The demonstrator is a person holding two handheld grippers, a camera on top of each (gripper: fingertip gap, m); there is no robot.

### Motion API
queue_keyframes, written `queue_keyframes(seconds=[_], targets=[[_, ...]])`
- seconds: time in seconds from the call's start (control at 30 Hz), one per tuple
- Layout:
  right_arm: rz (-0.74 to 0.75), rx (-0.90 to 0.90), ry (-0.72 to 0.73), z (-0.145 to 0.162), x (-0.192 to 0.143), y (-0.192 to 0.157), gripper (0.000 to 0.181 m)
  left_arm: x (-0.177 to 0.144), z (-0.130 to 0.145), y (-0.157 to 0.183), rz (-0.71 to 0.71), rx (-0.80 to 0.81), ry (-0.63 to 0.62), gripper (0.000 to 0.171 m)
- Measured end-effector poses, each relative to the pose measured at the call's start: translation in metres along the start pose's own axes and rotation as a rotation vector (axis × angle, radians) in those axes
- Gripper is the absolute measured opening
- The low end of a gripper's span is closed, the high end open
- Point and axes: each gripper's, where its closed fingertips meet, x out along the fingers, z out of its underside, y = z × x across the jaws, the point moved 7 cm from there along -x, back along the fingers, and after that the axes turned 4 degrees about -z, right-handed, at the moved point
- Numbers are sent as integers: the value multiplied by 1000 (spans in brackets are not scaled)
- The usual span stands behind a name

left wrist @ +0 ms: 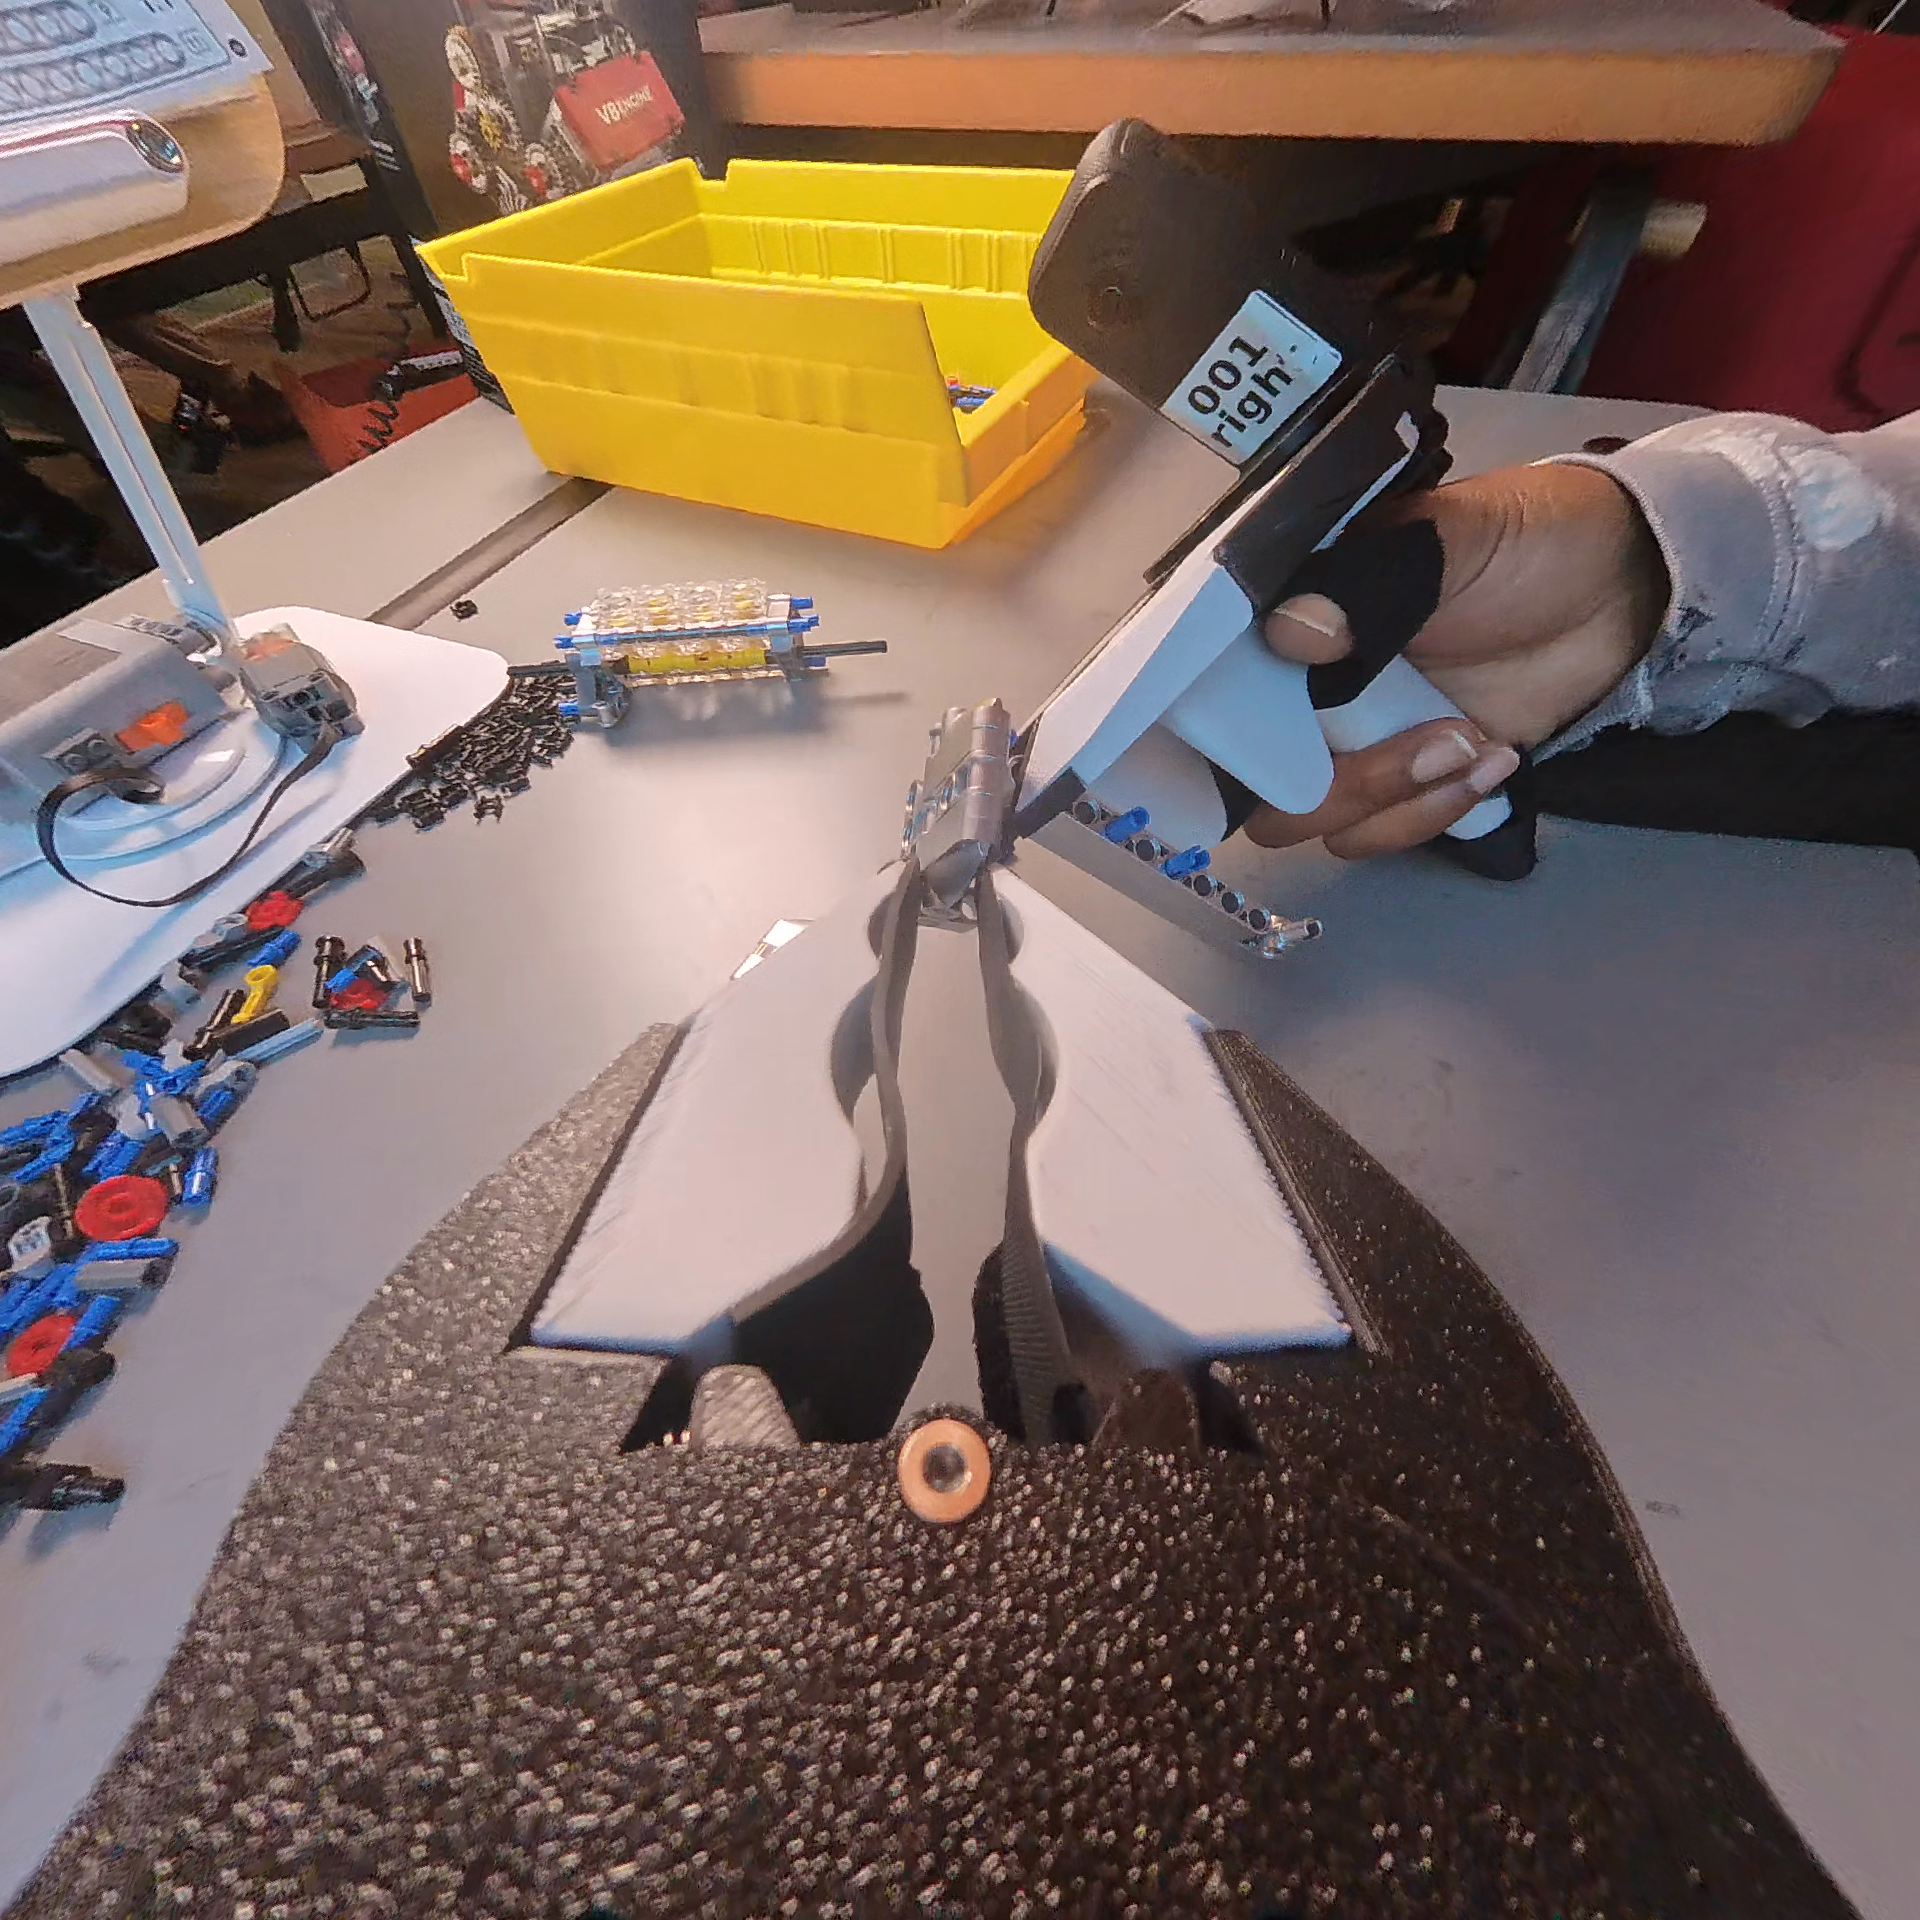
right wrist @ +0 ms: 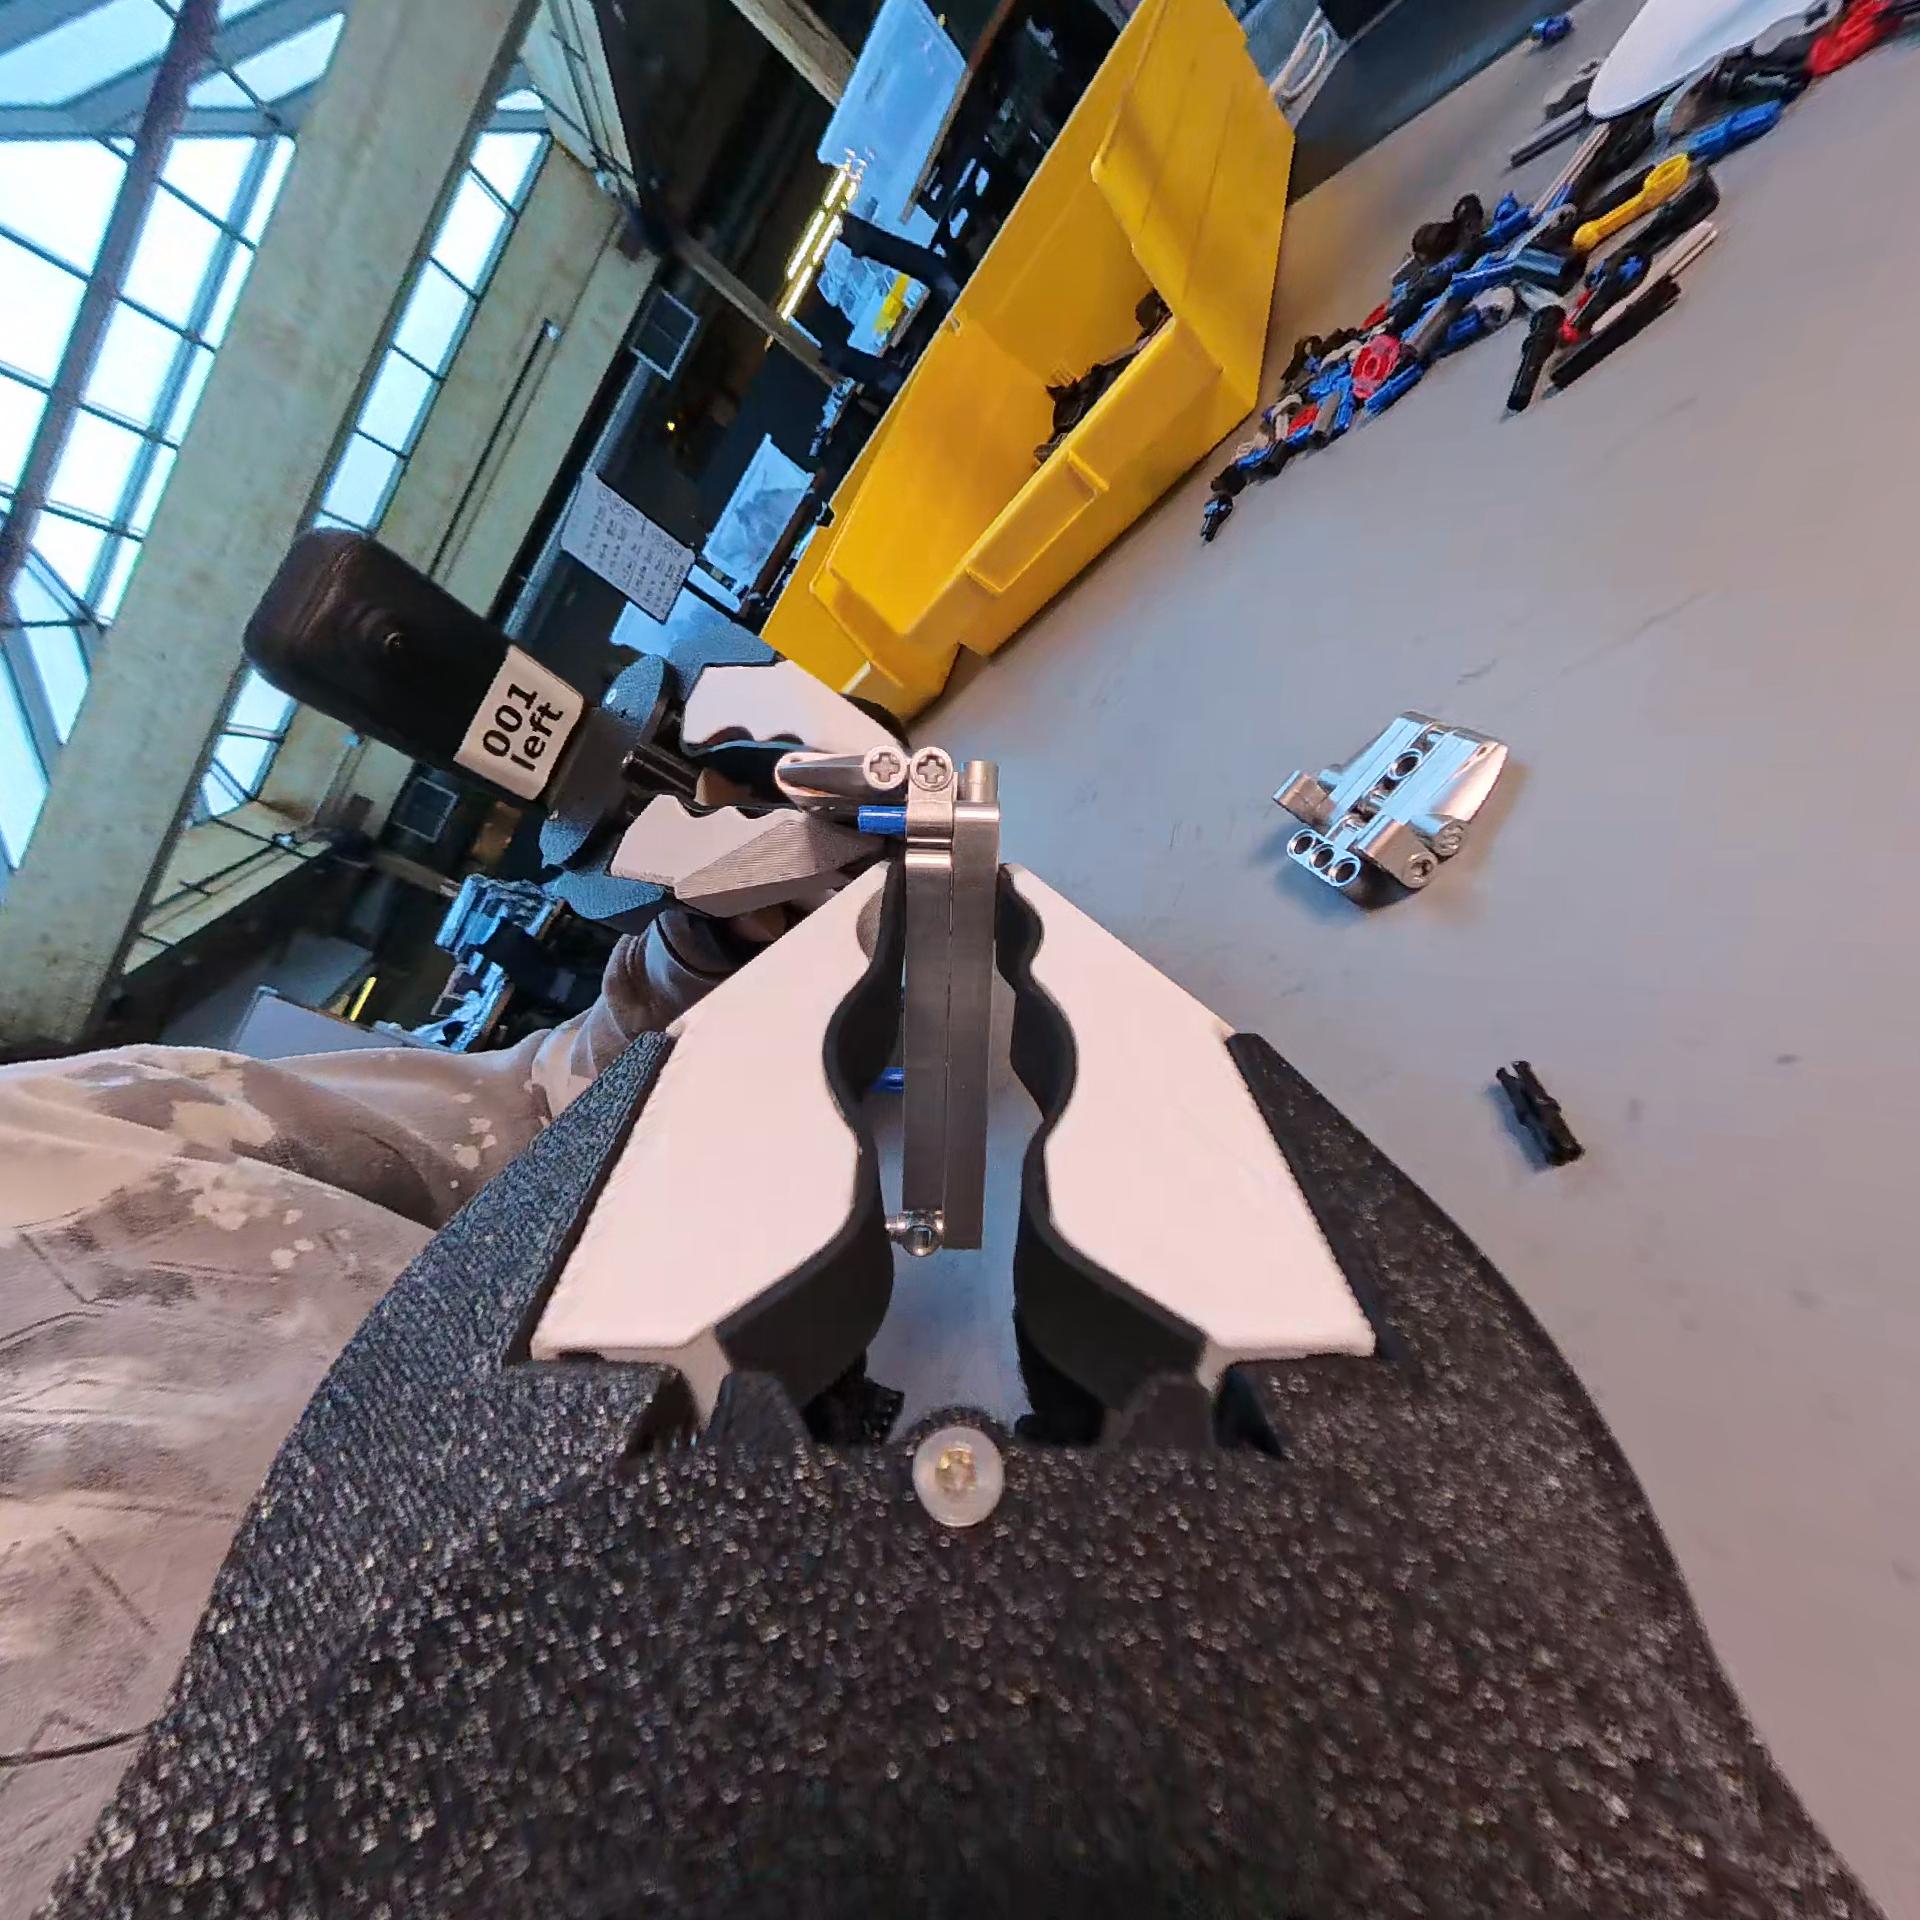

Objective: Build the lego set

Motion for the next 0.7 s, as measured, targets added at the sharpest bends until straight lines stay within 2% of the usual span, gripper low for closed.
queue_keyframes(seconds=[0.2, 0.4, 0.6, 0.7], targets=[[-6, -55, -97, 4, 0, -1, 15, -5, 3, 5, 51, 152, -71, 6], [-72, -32, -185, 14, 3, -5, 15, -15, 2, 10, 113, 254, -79, 5], [-64, -56, -193, 15, 5, -5, 16, -15, 6, 8, 125, 229, -98, 5], [-27, -195, -183, 8, 2, -7, 28, -17, 11, 4, 156, 191, -132, 5]])
